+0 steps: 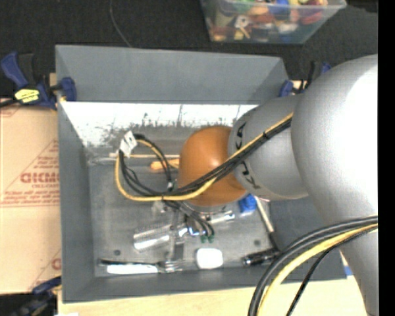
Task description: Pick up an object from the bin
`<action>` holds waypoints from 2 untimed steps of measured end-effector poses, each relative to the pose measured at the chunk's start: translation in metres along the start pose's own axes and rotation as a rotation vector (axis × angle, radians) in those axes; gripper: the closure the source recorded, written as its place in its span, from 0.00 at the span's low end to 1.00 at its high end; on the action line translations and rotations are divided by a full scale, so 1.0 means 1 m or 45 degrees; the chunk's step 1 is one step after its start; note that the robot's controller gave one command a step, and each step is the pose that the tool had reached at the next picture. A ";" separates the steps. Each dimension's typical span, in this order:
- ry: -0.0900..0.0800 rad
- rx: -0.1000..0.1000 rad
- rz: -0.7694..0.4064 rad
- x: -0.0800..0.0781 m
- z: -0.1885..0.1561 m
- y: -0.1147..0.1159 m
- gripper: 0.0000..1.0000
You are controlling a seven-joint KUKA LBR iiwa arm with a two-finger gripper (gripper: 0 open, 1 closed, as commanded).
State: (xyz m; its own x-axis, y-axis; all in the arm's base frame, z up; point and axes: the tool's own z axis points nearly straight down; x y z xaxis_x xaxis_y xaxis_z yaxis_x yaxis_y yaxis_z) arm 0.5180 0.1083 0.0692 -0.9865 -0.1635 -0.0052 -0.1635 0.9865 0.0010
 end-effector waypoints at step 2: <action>-0.003 0.000 0.007 -0.001 -0.001 0.000 0.00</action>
Offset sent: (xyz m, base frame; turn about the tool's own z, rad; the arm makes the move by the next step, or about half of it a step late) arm 0.0000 0.0010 0.0011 0.0042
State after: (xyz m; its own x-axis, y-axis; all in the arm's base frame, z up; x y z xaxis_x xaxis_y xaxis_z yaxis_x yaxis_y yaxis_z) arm 0.5188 0.1085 0.0706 -0.9874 -0.1580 -0.0077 -0.1581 0.9874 0.0008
